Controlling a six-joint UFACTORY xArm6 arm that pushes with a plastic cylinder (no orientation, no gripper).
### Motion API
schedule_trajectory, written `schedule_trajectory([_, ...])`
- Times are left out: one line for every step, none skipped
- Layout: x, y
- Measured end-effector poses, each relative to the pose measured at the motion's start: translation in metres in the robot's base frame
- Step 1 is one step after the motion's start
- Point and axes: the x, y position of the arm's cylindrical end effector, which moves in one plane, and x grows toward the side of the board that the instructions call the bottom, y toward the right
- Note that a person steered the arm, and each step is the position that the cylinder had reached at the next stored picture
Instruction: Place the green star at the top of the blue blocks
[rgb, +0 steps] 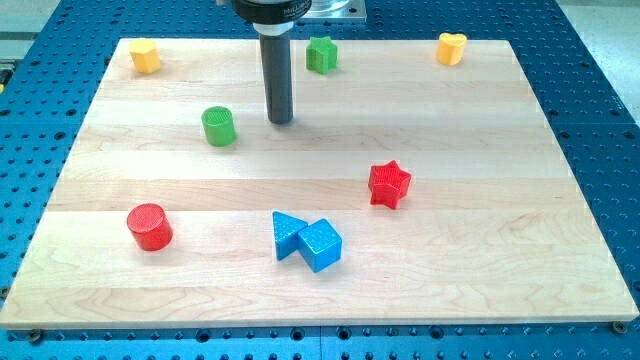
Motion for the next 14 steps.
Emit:
schedule_trajectory([0.000,0.000])
schedule_trajectory([0.000,0.000])
schedule_trajectory([-0.007,0.000])
schedule_trajectory([-0.017,0.000])
schedule_trajectory([-0.018,-0.001])
schedule_trajectory([-0.018,-0.002])
schedule_trajectory([-0.030,0.019])
schedule_trajectory([-0.040,0.061])
schedule_trajectory([-0.019,0.060])
schedule_trajectory([-0.018,0.055])
schedule_trajectory([-0.018,0.055])
schedule_trajectory([-0.021,0.068])
schedule_trajectory([-0.051,0.100])
schedule_trajectory([-0.091,0.099])
